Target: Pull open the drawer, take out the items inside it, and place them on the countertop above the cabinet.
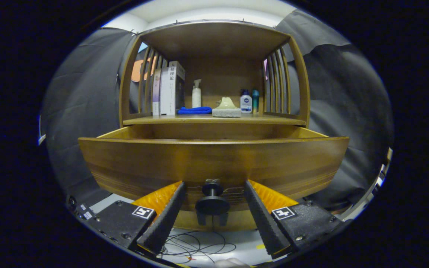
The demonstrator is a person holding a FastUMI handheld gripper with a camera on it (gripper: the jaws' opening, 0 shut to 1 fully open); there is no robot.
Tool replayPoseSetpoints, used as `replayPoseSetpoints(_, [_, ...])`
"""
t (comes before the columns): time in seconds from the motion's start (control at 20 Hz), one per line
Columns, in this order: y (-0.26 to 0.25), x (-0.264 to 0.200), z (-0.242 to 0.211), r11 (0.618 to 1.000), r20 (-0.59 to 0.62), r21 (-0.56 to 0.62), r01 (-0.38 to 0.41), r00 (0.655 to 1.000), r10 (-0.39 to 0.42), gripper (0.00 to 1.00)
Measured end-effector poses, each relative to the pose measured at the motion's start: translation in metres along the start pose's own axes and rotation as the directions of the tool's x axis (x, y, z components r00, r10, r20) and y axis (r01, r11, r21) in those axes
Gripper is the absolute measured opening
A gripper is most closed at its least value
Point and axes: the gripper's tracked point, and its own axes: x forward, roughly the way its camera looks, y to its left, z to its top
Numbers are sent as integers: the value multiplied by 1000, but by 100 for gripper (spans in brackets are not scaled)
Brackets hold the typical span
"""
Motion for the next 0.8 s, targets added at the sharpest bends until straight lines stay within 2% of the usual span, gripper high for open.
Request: replayPoseSetpoints(0.8, [1,82,31,1000,38,-17,21,999,-20,100])
